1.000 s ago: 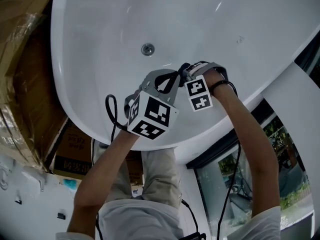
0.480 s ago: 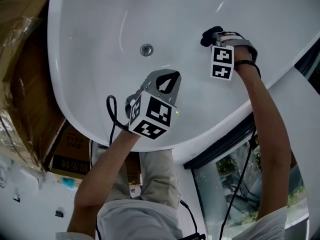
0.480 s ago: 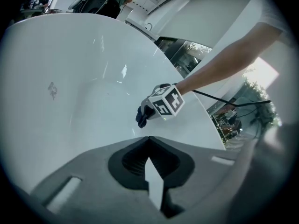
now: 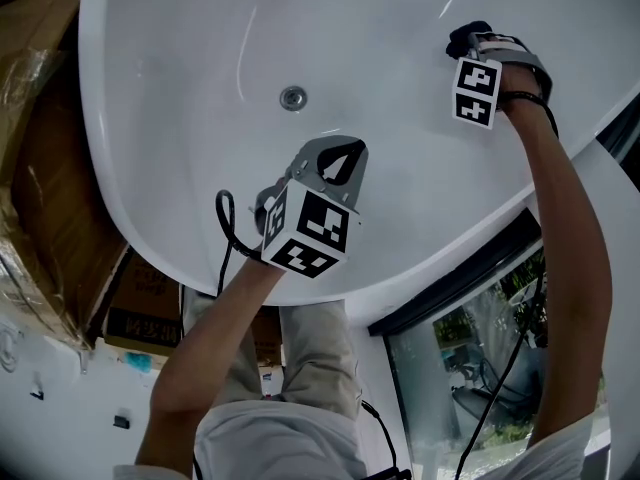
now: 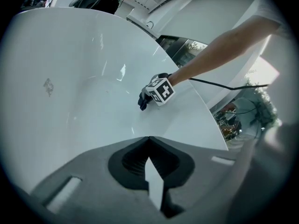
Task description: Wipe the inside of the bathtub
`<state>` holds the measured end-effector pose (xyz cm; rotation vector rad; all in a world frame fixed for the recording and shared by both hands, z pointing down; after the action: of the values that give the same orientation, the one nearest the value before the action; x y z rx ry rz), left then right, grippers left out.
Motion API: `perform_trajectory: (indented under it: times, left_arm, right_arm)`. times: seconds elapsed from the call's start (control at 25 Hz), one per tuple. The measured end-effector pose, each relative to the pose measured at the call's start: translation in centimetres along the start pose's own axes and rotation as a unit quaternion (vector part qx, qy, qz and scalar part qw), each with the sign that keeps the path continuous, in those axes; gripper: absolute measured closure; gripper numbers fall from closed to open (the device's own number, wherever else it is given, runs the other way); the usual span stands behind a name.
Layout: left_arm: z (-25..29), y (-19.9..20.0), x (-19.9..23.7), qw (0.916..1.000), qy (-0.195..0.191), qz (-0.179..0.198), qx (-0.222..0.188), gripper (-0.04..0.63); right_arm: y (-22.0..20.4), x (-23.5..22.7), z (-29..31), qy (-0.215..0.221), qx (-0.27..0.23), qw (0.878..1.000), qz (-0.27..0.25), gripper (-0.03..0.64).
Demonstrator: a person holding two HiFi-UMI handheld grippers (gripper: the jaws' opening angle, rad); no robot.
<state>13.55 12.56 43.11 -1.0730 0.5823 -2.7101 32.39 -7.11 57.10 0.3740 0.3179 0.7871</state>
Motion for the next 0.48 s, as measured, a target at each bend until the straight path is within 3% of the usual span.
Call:
perform_trajectory:
  times: [0.24, 0.48]
  left_arm:
    - [0.6, 0.0, 0.0, 1.0000, -0.001, -0.002, 0.002, 0.597]
    - [0.8, -0.4, 0.3, 1.0000, 0.001, -0.003, 0.008, 0.597]
  right_arm:
    - [-3.8, 0.4, 2.1, 0.038, 0.067, 0.997, 0.022, 0.554]
    - [-2.5, 1.6, 2.6, 0.047, 0.076, 0.996, 0.002, 0.554]
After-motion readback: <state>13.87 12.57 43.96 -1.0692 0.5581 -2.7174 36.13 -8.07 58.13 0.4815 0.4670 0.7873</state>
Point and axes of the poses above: the fingertips, and each gripper's own axes: z forward along the fingers, x to its left, y out of its top, the point moved 3 cm from there along -z, backward along the fingers, and after that the axes turned 6 degrees about -z, right-handed, at the moved point
